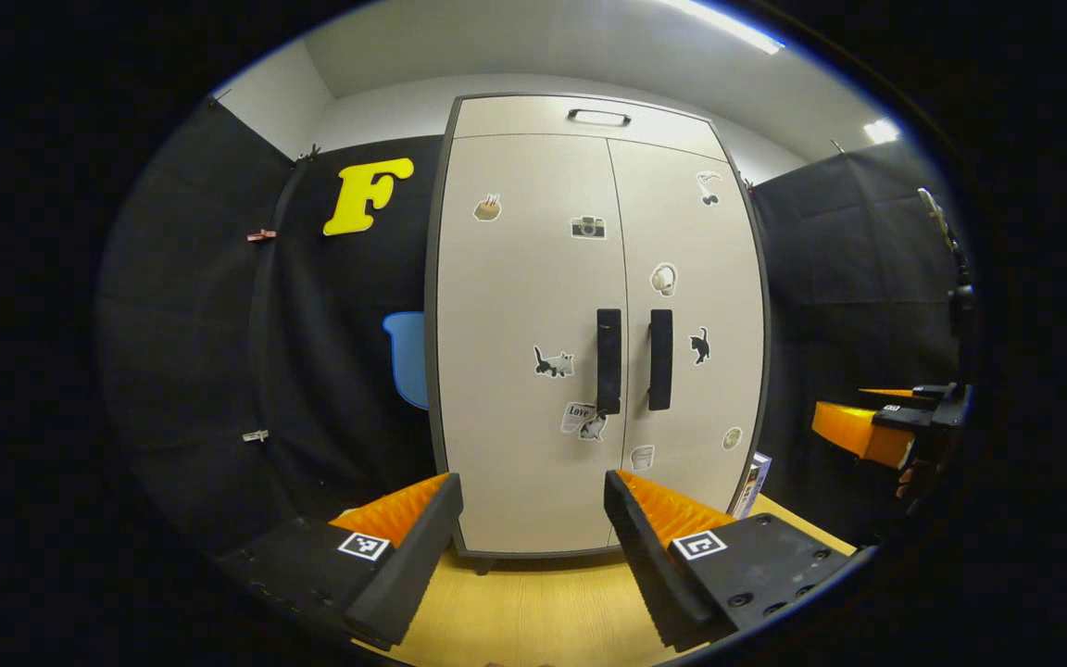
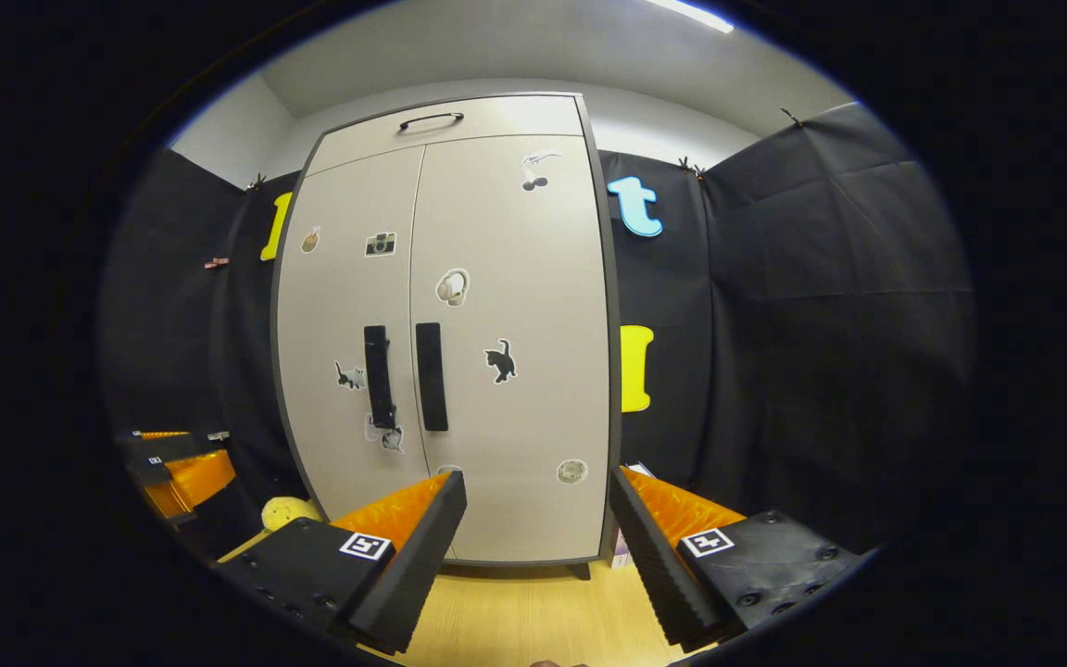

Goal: Open the right door of the double-door shoe cabinet with the right hand, and open the left door with the left hand.

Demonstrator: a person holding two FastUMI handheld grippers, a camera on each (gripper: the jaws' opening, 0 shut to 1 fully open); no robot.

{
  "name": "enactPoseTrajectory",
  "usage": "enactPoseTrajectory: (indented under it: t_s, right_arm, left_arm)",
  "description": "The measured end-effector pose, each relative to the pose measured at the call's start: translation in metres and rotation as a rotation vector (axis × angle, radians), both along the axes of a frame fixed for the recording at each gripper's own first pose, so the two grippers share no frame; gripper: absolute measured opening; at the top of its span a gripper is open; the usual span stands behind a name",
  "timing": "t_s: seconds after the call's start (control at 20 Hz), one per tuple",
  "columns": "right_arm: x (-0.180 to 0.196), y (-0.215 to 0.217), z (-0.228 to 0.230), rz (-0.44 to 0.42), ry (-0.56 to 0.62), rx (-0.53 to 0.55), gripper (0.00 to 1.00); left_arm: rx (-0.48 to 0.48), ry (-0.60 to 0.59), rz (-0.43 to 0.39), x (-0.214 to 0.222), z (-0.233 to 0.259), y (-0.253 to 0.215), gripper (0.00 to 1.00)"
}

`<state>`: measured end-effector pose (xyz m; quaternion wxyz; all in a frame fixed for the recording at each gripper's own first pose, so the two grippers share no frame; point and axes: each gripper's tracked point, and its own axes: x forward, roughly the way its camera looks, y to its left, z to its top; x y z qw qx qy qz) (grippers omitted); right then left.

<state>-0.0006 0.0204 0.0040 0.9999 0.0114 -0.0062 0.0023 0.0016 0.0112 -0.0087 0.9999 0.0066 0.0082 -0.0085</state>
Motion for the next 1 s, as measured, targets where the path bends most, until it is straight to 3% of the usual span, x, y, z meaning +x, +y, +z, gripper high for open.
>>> enactPoseTrajectory:
  t_s: [0.45, 1.0]
  right_arm:
    - [0.01, -0.002, 0.003, -0.015, 0.001, 0.003, 0.98]
    - [0.037, 0.036, 0.021, 0.043, -0.017, -0.007, 0.98]
  left_arm:
    - [-0.012, -0.027, -0.003, 0.012, 0.008, 0.01, 0.95]
    - [-0.001, 0.006, -0.015, 0.013, -0.002, 0.019, 0.95]
